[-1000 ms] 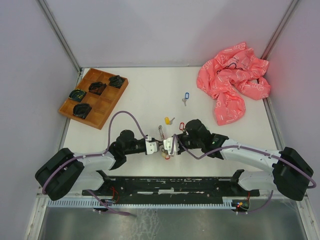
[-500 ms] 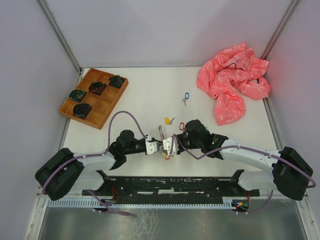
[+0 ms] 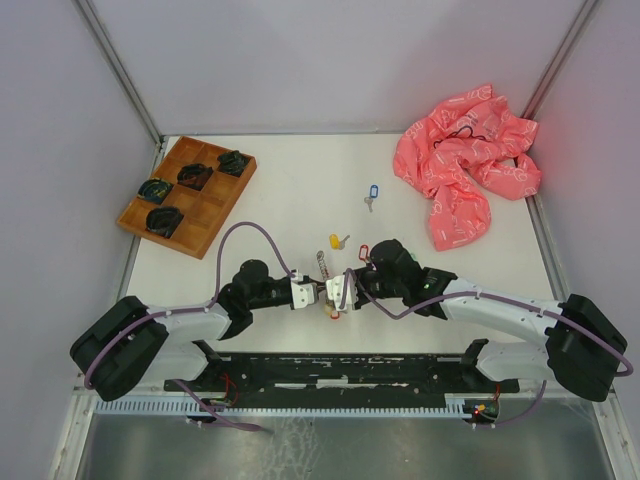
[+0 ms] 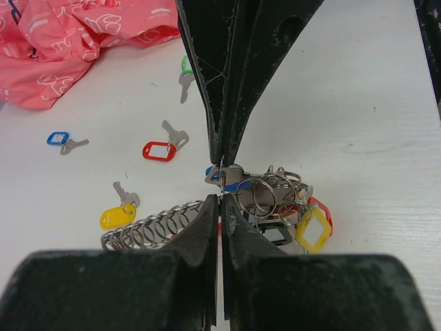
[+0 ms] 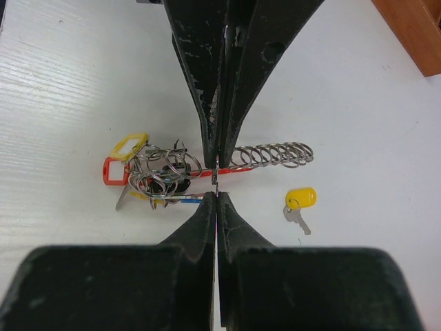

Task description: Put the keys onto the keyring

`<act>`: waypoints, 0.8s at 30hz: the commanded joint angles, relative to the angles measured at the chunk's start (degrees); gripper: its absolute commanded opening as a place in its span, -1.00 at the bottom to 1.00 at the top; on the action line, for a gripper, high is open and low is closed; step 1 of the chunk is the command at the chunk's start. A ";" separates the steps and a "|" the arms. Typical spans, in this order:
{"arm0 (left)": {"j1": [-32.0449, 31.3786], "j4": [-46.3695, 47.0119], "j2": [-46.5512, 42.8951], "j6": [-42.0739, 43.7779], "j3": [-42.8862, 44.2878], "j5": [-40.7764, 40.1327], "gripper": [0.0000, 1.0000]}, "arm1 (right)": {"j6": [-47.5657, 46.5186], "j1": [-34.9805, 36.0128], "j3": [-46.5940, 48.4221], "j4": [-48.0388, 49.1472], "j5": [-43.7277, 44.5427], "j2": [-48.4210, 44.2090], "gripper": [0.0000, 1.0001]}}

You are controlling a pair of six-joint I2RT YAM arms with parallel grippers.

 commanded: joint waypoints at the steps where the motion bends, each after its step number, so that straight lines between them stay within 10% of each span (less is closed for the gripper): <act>1: 0.25 4.42 -0.84 0.69 0.74 0.07 -0.95 | 0.87 0.38 0.97 1.47 -1.98 -0.93 -0.99; 24: 0.18 3.68 -0.85 1.30 1.05 0.87 -0.95 | 1.66 0.42 1.07 1.01 -0.50 -1.39 -0.99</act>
